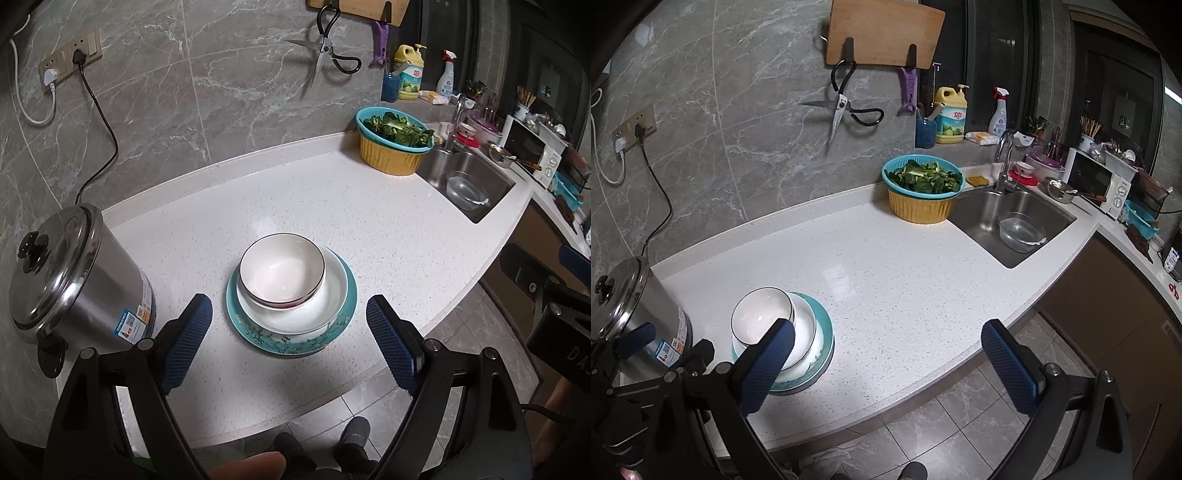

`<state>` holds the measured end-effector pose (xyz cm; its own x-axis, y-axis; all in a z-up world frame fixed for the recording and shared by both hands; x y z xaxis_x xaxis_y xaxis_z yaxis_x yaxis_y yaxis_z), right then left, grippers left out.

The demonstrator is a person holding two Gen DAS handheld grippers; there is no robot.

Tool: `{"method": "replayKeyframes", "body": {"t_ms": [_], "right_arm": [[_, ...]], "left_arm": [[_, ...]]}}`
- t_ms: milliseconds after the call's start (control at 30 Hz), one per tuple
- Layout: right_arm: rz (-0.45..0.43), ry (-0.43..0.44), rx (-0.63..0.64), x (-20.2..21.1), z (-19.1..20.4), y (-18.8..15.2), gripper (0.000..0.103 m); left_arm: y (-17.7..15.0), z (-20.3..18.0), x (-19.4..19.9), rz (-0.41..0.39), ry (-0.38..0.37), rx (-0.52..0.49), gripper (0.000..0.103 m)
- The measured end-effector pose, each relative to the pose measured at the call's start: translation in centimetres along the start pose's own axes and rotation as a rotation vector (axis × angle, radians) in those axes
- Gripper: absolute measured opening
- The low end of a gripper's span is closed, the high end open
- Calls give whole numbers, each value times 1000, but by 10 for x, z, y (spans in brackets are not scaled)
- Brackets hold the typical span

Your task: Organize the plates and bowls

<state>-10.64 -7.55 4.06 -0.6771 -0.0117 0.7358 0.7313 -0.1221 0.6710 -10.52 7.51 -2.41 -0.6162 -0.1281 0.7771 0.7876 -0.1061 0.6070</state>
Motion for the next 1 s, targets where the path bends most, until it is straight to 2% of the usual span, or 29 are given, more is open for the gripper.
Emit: {"method": "replayKeyframes", "body": {"t_ms": [1000], "right_arm": [[57,19,15,-24,6,5,103]], "left_arm": [[16,9,-8,-3,57,52,85]]}}
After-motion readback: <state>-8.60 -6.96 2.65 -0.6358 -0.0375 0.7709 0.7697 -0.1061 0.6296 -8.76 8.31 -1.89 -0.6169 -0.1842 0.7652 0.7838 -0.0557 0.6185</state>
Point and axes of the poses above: each gripper's, at about its wrist camera, not at the fingertips, and x roughly against the way its jaws point, z to its left, y to its top, the point moved 3 cm from there along -x, roughly the way its jaws point, and after that the axes turned 11 degrees about y, right-handed, at the moved point
